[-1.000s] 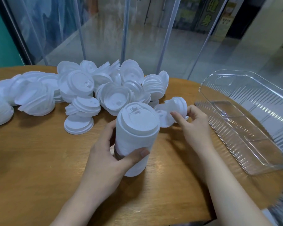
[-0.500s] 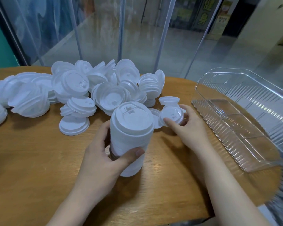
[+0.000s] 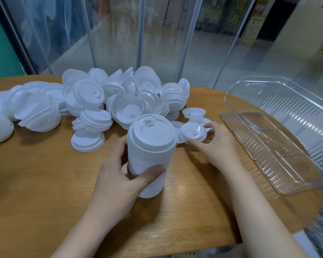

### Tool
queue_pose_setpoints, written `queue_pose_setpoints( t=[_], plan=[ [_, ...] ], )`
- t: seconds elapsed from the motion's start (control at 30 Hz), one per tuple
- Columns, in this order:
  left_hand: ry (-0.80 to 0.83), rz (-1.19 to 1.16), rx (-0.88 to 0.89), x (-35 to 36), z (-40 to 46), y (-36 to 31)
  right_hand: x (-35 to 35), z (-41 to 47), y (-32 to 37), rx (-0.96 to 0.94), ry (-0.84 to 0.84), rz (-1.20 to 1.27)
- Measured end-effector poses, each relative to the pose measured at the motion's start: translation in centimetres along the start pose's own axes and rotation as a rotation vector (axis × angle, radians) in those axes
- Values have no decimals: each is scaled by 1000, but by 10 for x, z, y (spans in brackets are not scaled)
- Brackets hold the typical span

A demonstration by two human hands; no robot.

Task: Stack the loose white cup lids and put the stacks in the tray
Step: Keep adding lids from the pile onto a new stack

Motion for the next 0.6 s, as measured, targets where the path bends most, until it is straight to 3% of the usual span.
queue_pose_setpoints(
  t=[0.37,0.6],
  plan=[
    [-1,16,0,-1,1,0,11,8,5,85,-43,100],
    [2,-10,17,-1,2,-1,-21,-19,65,-109,-116,473]
  ],
)
Point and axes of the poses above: each hand's wrist, its own z-axis towards the middle knuckle, its own x-axis out of the palm, y = z × x, the point moved 5 cm from there along z, towards the middle knuckle, and after that the axes turned 3 degrees about z, right-handed, at the moved point
